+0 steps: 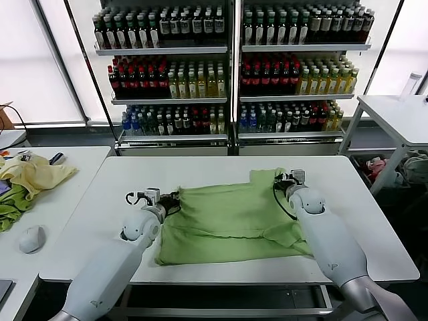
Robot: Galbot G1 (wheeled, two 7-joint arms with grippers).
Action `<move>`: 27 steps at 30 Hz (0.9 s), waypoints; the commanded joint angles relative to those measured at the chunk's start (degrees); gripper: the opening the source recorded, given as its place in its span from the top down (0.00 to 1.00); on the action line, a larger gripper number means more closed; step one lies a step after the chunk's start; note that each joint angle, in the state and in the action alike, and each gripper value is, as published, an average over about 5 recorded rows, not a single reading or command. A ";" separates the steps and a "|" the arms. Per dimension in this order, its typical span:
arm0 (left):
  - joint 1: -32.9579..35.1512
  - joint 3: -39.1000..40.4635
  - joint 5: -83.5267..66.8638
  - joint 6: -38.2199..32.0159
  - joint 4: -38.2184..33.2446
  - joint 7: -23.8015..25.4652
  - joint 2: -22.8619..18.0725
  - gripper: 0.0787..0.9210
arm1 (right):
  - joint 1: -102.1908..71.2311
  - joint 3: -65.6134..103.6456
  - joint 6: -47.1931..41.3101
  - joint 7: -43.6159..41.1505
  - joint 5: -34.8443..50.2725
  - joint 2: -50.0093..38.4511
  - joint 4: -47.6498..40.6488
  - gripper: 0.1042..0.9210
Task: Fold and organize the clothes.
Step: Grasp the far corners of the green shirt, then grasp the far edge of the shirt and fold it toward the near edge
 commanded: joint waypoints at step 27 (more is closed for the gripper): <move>24.70 -8.73 -0.49 0.11 -32.86 -0.17 10.33 0.97 | -39.60 19.25 -1.56 2.21 3.14 -14.51 49.52 0.98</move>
